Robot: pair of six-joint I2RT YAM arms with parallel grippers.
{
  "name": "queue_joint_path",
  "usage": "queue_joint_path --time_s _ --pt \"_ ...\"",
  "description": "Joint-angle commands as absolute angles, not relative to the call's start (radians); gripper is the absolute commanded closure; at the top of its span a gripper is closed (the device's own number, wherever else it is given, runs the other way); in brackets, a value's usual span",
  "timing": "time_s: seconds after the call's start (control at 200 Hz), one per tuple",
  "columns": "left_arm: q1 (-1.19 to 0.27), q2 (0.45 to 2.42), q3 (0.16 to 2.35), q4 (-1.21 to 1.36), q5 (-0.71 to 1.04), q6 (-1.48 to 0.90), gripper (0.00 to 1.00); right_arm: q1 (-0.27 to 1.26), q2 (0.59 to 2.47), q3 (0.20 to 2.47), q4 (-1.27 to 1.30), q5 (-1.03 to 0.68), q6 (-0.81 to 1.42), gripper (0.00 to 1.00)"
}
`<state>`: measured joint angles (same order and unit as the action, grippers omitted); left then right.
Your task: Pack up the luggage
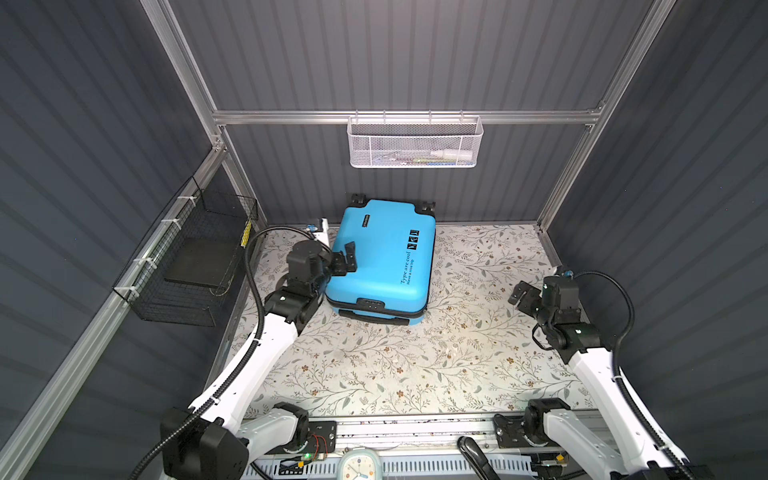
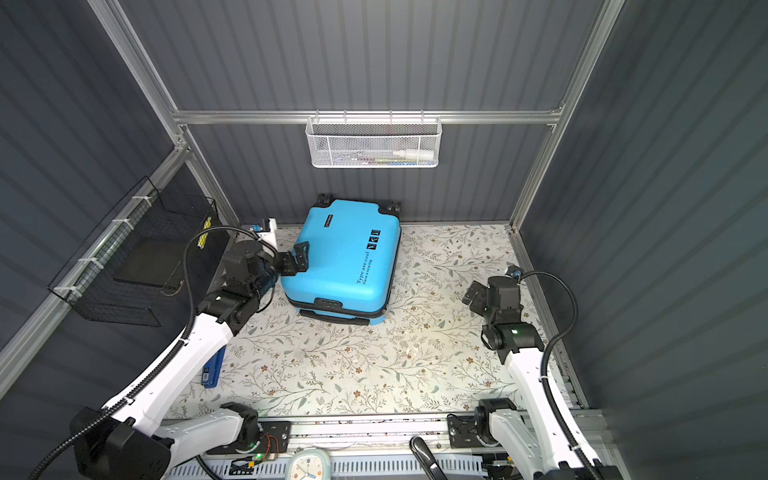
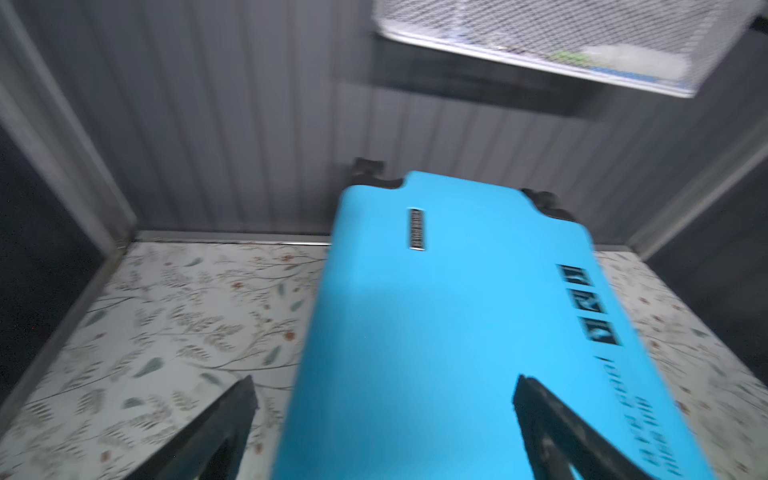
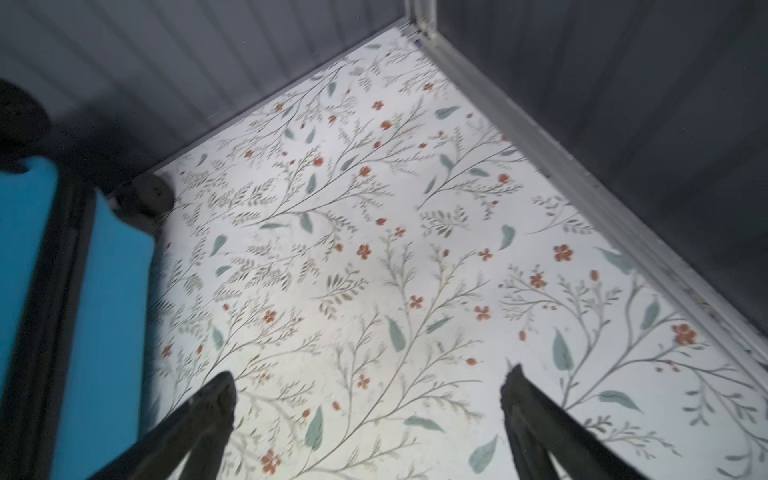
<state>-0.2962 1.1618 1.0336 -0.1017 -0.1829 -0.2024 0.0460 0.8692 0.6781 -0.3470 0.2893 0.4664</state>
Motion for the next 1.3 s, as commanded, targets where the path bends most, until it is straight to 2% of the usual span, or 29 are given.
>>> queue_joint_path --time_s 0.0,0.155,0.275,0.425,0.69,0.855,0.93,1.005,1.091,1.166,1.226,1.291 --pt "-0.177 1.184 1.057 -0.145 -0.169 -0.192 0.00 0.042 0.883 0.623 -0.184 0.439 0.422 0.01" --pt "-0.054 1.226 0.985 -0.050 -0.132 -0.225 0.00 0.042 0.955 0.608 -0.103 0.449 0.387 0.01" --pt "-0.044 1.237 0.863 0.079 -0.121 -0.166 0.00 0.041 1.017 0.574 -0.002 0.438 0.337 0.01" --pt "-0.044 1.188 0.603 0.378 -0.158 -0.100 0.00 0.042 1.094 0.521 0.121 0.434 0.278 0.01" --pt "-0.044 1.303 0.414 0.608 -0.182 -0.060 0.00 0.041 1.205 0.380 0.504 0.399 0.136 0.01" --pt "-0.043 1.426 0.355 0.805 -0.164 -0.049 0.00 0.040 1.282 0.271 0.925 0.323 0.030 0.01" --pt "-0.043 1.493 0.350 0.908 -0.135 -0.050 0.00 0.040 1.381 0.233 1.084 0.298 0.031 0.01" --pt "-0.042 1.509 0.390 0.847 -0.101 -0.012 0.00 0.046 1.521 0.191 1.346 0.264 -0.012 0.01" --pt "-0.033 1.582 0.366 0.976 -0.068 0.008 0.00 0.043 1.442 0.234 1.116 0.243 0.009 0.01" --pt "-0.029 1.656 0.360 1.062 -0.037 0.019 0.00 0.011 1.485 0.283 1.099 0.192 0.016 0.01" --pt "-0.029 1.723 0.369 1.135 -0.031 0.021 0.00 -0.014 1.447 0.316 0.966 0.192 0.063 0.01" --pt "-0.029 1.693 0.436 0.939 -0.023 0.027 0.00 -0.030 1.461 0.307 1.013 0.190 0.080 0.01"
